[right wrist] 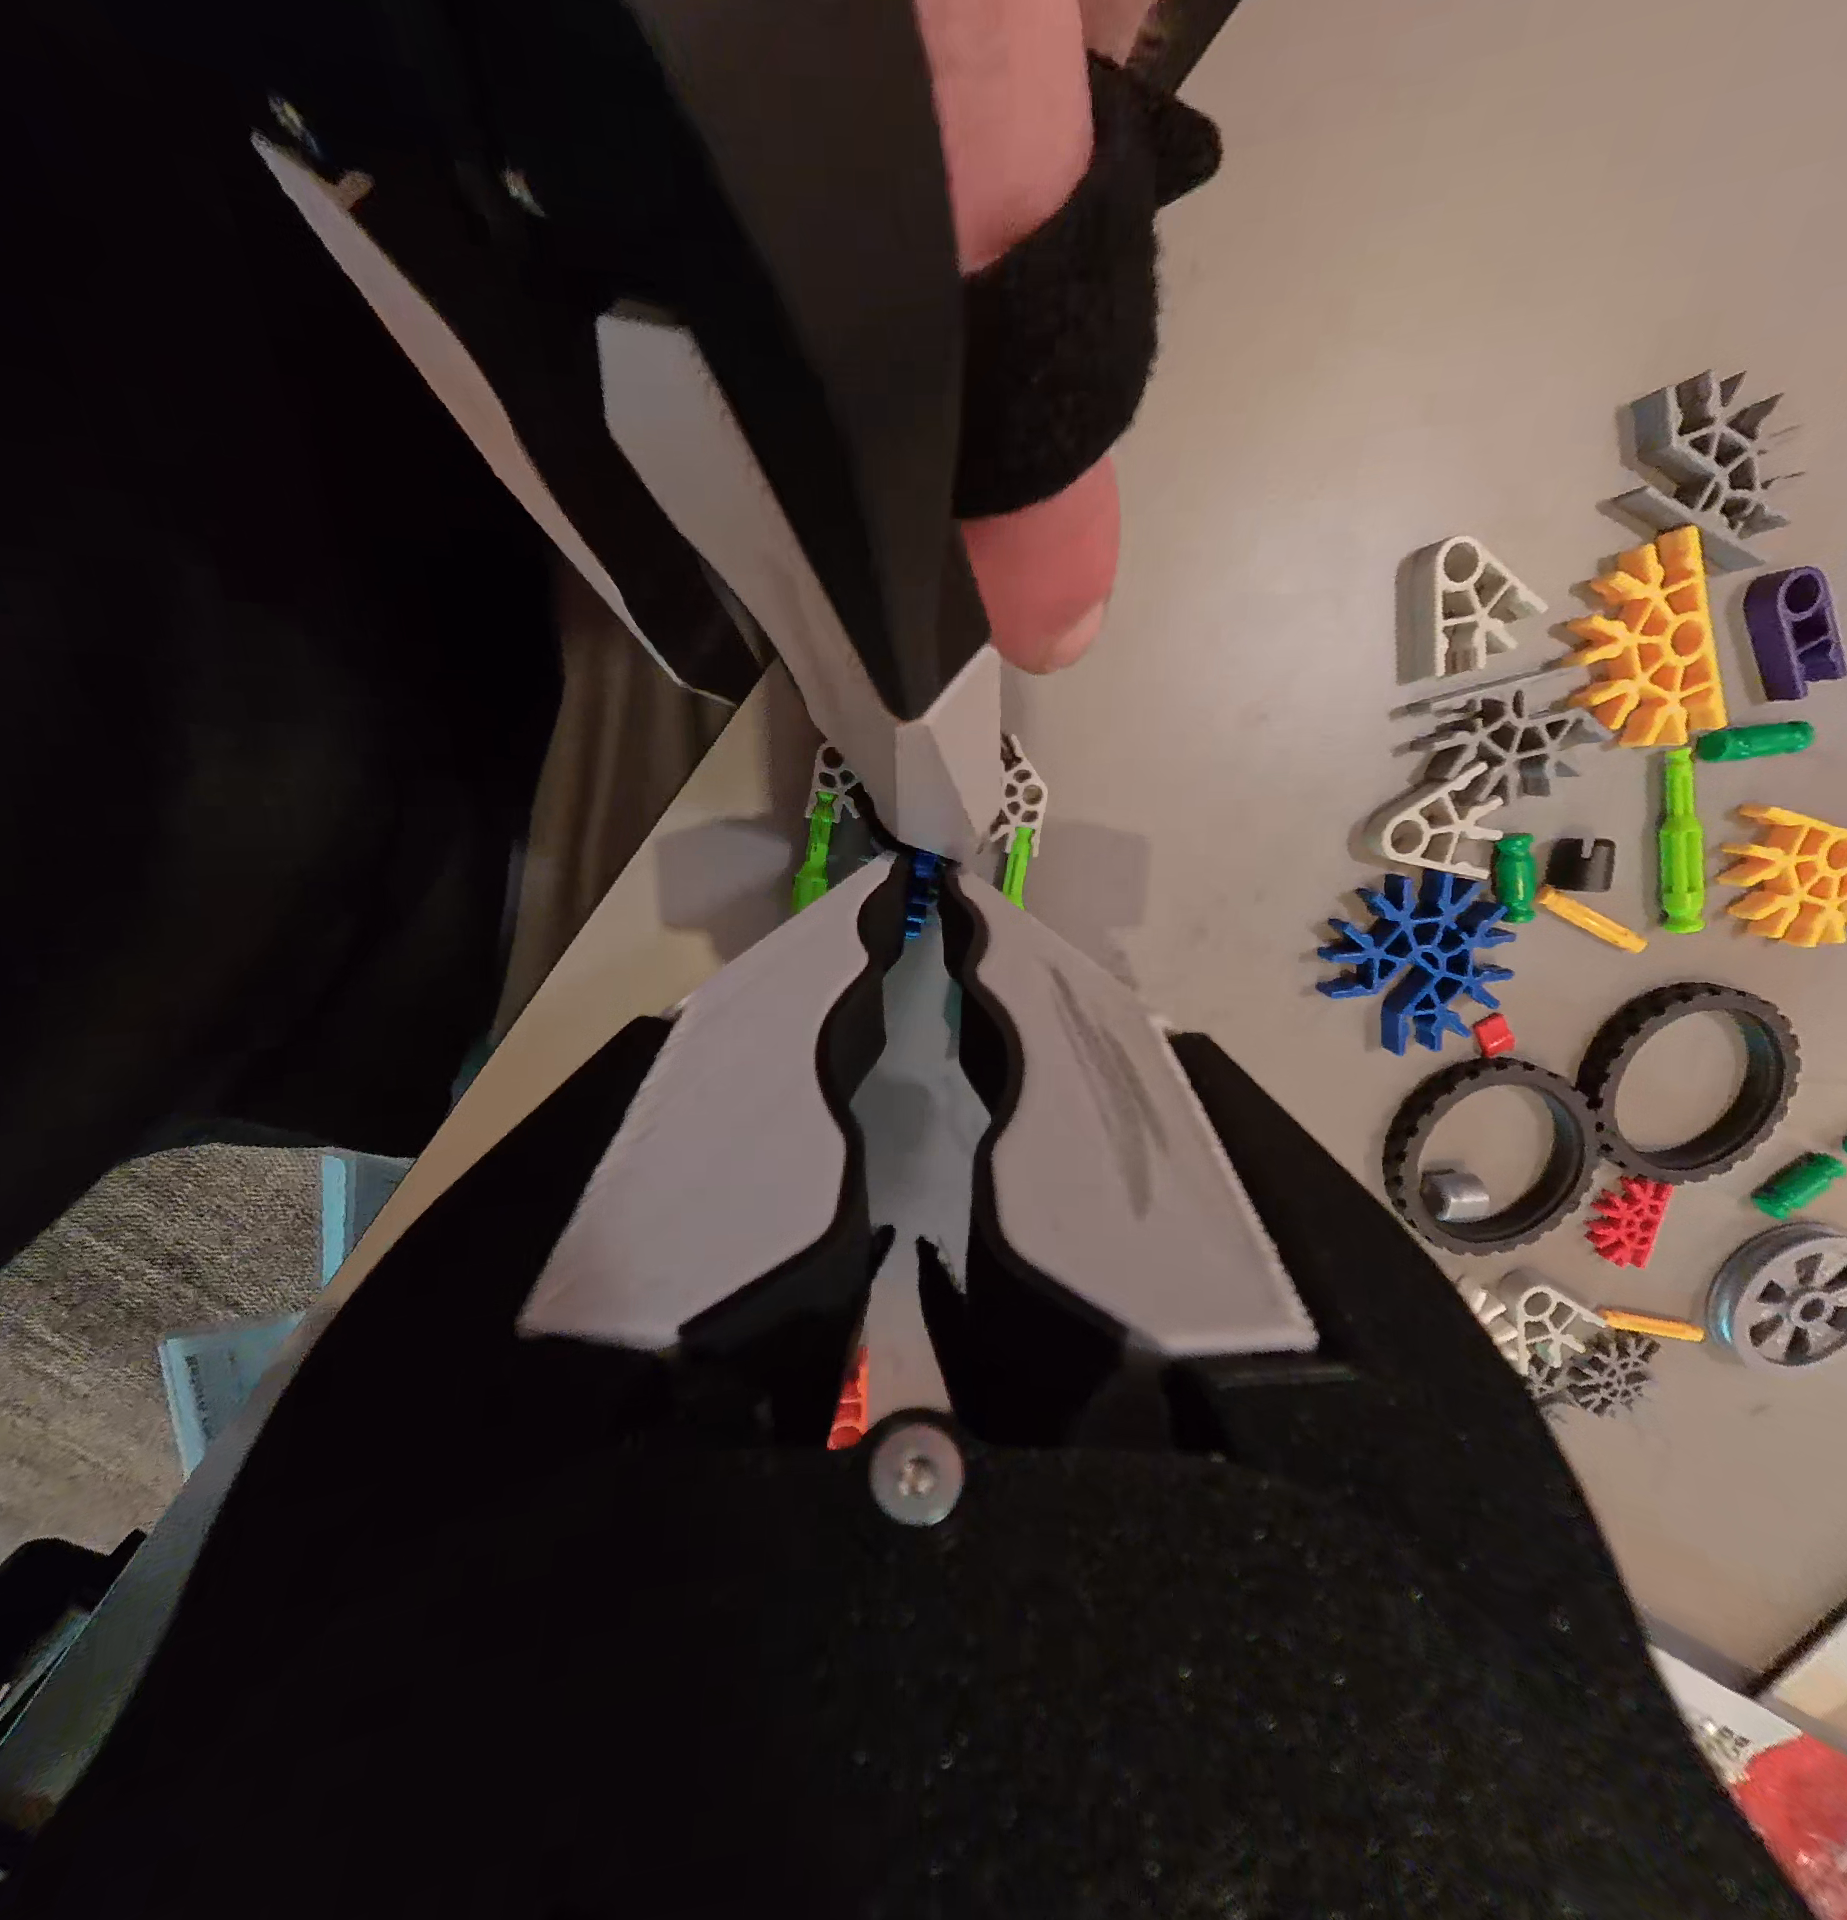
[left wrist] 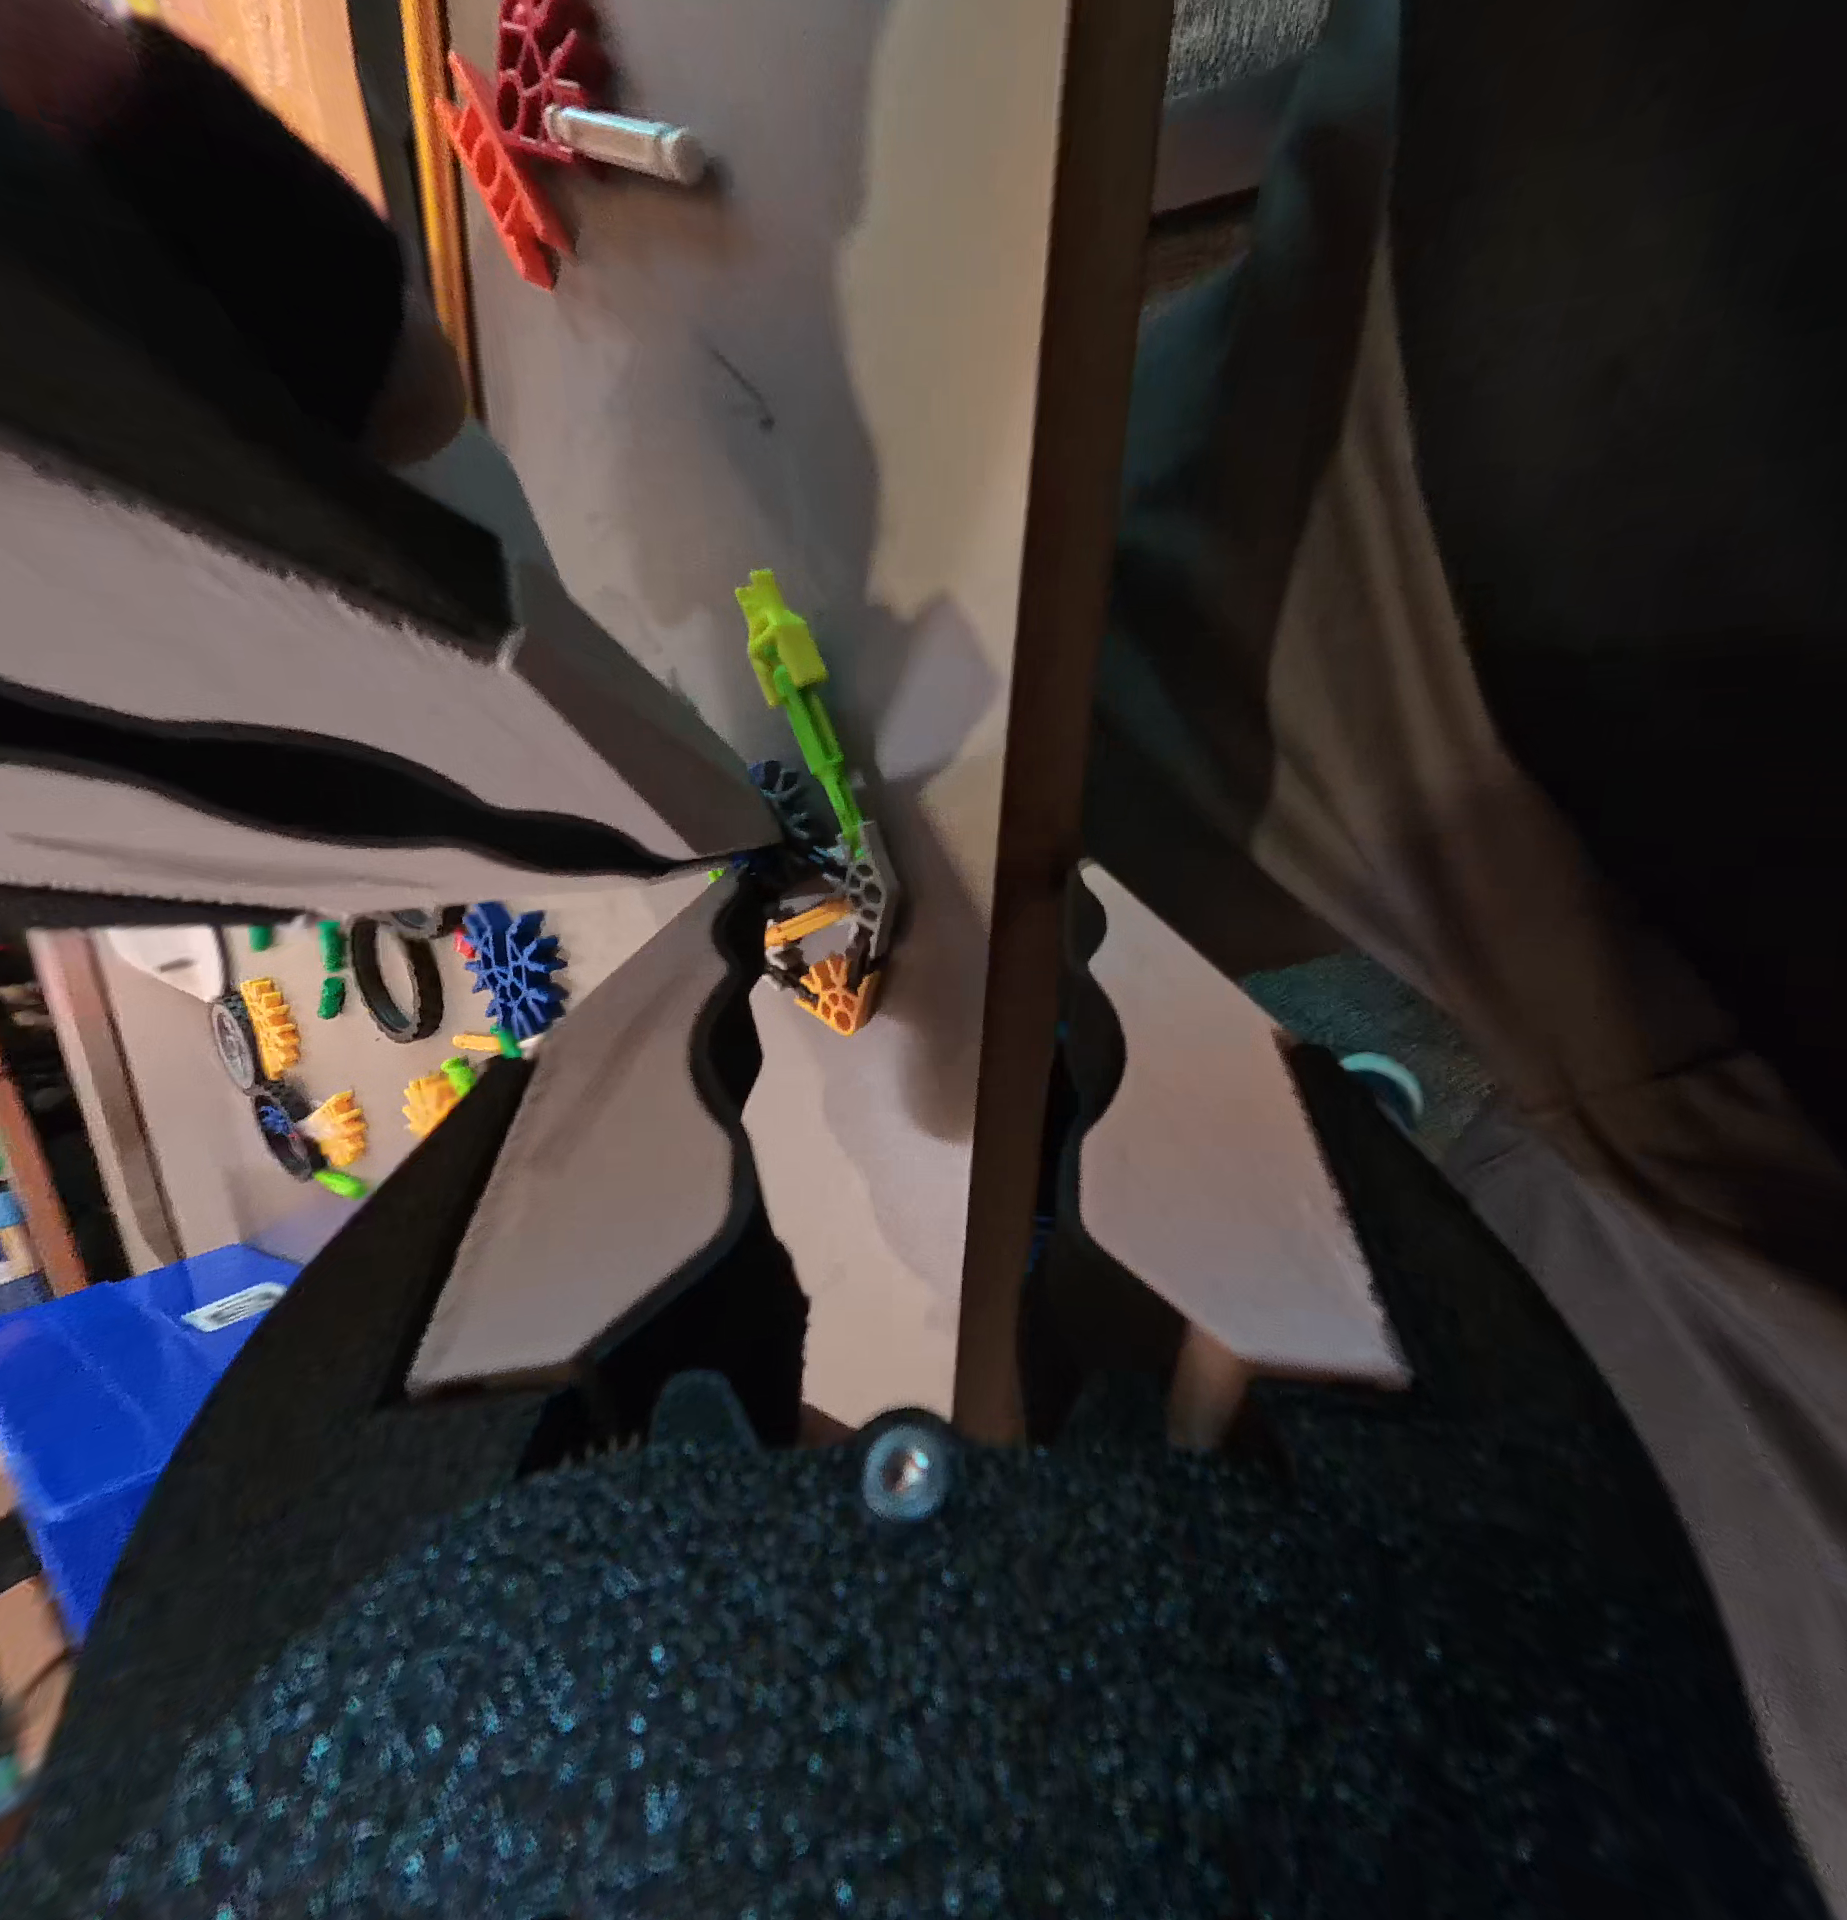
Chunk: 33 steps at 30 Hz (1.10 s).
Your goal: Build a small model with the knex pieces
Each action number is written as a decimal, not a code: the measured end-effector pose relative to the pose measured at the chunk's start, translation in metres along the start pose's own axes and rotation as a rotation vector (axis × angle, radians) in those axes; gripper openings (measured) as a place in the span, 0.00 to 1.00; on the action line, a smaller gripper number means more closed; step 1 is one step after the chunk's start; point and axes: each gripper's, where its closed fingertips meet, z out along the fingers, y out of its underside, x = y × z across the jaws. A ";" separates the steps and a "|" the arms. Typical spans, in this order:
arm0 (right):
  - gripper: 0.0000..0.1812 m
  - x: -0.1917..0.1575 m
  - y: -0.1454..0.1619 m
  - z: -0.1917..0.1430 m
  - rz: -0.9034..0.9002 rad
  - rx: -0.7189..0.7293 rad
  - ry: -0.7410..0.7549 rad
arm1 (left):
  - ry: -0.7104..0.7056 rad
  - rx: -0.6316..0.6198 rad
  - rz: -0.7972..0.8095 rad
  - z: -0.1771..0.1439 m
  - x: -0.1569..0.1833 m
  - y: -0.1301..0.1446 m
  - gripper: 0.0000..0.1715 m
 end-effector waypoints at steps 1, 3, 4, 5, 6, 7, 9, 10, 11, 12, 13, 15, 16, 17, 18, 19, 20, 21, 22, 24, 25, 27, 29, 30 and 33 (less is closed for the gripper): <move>0.03 0.000 0.000 0.000 -0.005 -0.012 0.017 | -0.013 -0.017 0.027 0.000 0.000 0.001 0.33; 0.03 0.000 0.000 0.000 -0.010 -0.021 0.059 | -0.029 -0.020 0.030 0.001 0.001 0.001 0.33; 0.03 0.000 -0.001 0.000 0.001 -0.004 0.066 | -0.029 -0.014 0.025 0.001 0.001 0.001 0.33; 0.03 0.000 -0.001 0.000 0.011 0.022 0.072 | -0.029 -0.010 0.020 0.001 0.000 0.001 0.33; 0.03 0.000 -0.001 0.000 0.029 0.052 0.079 | -0.030 0.001 0.003 0.001 -0.001 0.000 0.33; 0.03 0.001 -0.001 -0.001 0.048 0.080 0.085 | -0.024 0.019 -0.020 0.000 -0.001 0.000 0.33; 0.03 0.003 0.000 -0.002 0.067 0.097 0.125 | -0.031 0.032 -0.051 0.000 -0.001 -0.001 0.33; 0.05 0.000 -0.001 -0.002 0.075 0.111 0.119 | -0.036 0.052 -0.072 -0.001 -0.001 -0.004 0.33; 0.14 -0.003 -0.003 -0.003 0.089 0.133 0.102 | -0.027 0.070 -0.104 -0.002 0.001 -0.006 0.33; 0.14 -0.004 -0.003 -0.004 0.105 0.155 0.096 | -0.041 0.076 -0.131 -0.003 -0.001 -0.004 0.33; 0.15 -0.005 -0.001 -0.005 0.118 0.164 0.097 | -0.077 0.073 -0.153 -0.004 -0.006 0.001 0.35; 0.15 0.000 0.005 -0.007 0.145 0.174 0.124 | -0.085 0.084 -0.213 -0.007 -0.006 0.004 0.34; 0.15 -0.001 0.006 -0.008 0.155 0.188 0.120 | -0.104 0.092 -0.232 -0.010 -0.007 0.004 0.34; 0.15 -0.002 0.005 -0.009 0.156 0.200 0.116 | -0.117 0.106 -0.254 -0.012 -0.008 0.004 0.34; 0.15 -0.001 0.004 -0.009 0.153 0.204 0.125 | -0.115 0.121 -0.284 -0.013 -0.008 0.004 0.33; 0.16 -0.003 0.002 -0.008 0.149 0.206 0.121 | -0.122 0.124 -0.304 -0.014 -0.009 0.005 0.33; 0.16 -0.007 0.000 -0.007 0.141 0.209 0.110 | -0.132 0.123 -0.312 -0.014 -0.009 0.007 0.34; 0.16 -0.009 -0.002 -0.006 0.139 0.214 0.107 | -0.131 0.120 -0.317 -0.013 -0.008 0.009 0.34; 0.17 -0.010 -0.003 -0.004 0.146 0.217 0.102 | -0.136 0.106 -0.314 -0.011 -0.006 0.011 0.34; 0.20 -0.012 -0.002 -0.001 0.160 0.222 0.099 | -0.144 0.086 -0.306 -0.008 -0.003 0.013 0.32; 0.22 -0.011 -0.002 0.000 0.167 0.225 0.104 | -0.148 0.086 -0.310 -0.007 -0.001 0.013 0.31; 0.21 -0.011 -0.003 0.000 0.172 0.241 0.113 | -0.174 0.091 -0.305 -0.006 0.000 0.012 0.31; 0.18 -0.012 -0.006 -0.001 0.172 0.261 0.112 | -0.197 0.091 -0.302 -0.007 0.000 0.012 0.30; 0.18 -0.013 -0.006 0.000 0.176 0.261 0.111 | -0.213 0.089 -0.294 -0.007 0.001 0.011 0.29; 0.20 -0.015 -0.006 0.000 0.176 0.272 0.109 | -0.275 0.084 -0.265 -0.008 0.002 0.010 0.26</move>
